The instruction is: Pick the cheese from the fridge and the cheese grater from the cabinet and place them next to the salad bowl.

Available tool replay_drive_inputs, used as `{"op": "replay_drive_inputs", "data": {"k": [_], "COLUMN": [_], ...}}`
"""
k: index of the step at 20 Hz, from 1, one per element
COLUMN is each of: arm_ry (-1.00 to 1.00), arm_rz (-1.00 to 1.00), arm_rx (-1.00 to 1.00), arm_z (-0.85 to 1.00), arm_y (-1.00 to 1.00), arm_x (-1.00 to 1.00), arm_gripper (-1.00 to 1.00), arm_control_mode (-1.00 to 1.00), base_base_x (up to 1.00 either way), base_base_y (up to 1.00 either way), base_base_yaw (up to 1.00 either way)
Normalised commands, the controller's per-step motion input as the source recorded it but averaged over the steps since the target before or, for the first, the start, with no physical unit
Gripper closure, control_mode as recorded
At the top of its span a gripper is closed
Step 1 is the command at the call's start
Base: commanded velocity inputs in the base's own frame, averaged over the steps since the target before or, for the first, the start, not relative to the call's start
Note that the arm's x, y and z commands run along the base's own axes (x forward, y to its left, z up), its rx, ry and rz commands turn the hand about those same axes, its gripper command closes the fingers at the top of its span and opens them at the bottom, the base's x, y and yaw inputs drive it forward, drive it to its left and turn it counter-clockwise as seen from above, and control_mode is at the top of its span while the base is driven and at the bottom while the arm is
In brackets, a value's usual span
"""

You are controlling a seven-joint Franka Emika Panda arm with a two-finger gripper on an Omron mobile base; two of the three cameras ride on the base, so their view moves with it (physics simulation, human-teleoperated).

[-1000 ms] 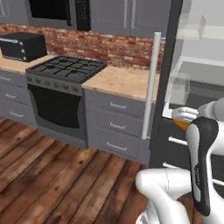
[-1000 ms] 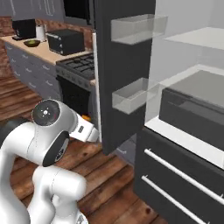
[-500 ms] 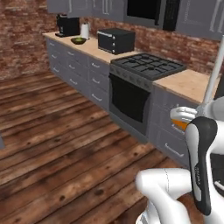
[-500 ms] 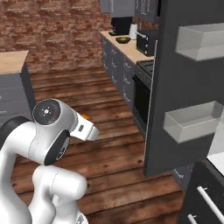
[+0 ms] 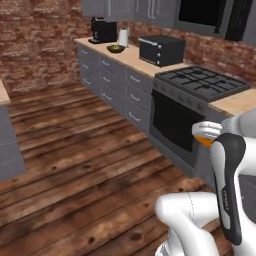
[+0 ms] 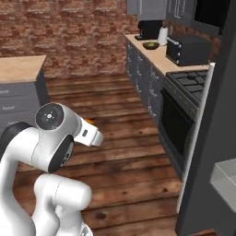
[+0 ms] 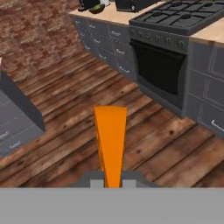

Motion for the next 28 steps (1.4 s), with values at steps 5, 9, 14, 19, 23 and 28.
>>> {"op": "replay_drive_inputs", "data": {"k": [5, 9, 14, 19, 23, 28], "arm_ry": [0.00, 0.00, 0.00, 0.00, 0.00, 0.00], "arm_rz": [0.00, 0.00, 0.00, 0.00, 0.00, 0.00], "arm_rx": [0.00, 0.00, 0.00, 0.00, 0.00, 0.00], "arm_z": [0.00, 0.00, 0.00, 0.00, 0.00, 0.00], "arm_y": [0.00, 0.00, 0.00, 0.00, 0.00, 0.00], "arm_x": [0.00, 0.00, 0.00, 0.00, 0.00, 0.00], "arm_gripper": [1.00, 1.00, 1.00, 1.00, 1.00, 1.00], "arm_control_mode": [1.00, 1.00, 1.00, 1.00, 1.00, 1.00], "base_base_x": [0.85, 0.86, 0.87, 0.89, 0.90, 0.90], "base_base_y": [0.26, 0.25, 0.24, 0.19, 0.13, 0.12], "base_base_yaw": [0.10, 0.09, 0.07, 0.04, 0.00, 0.00]}}
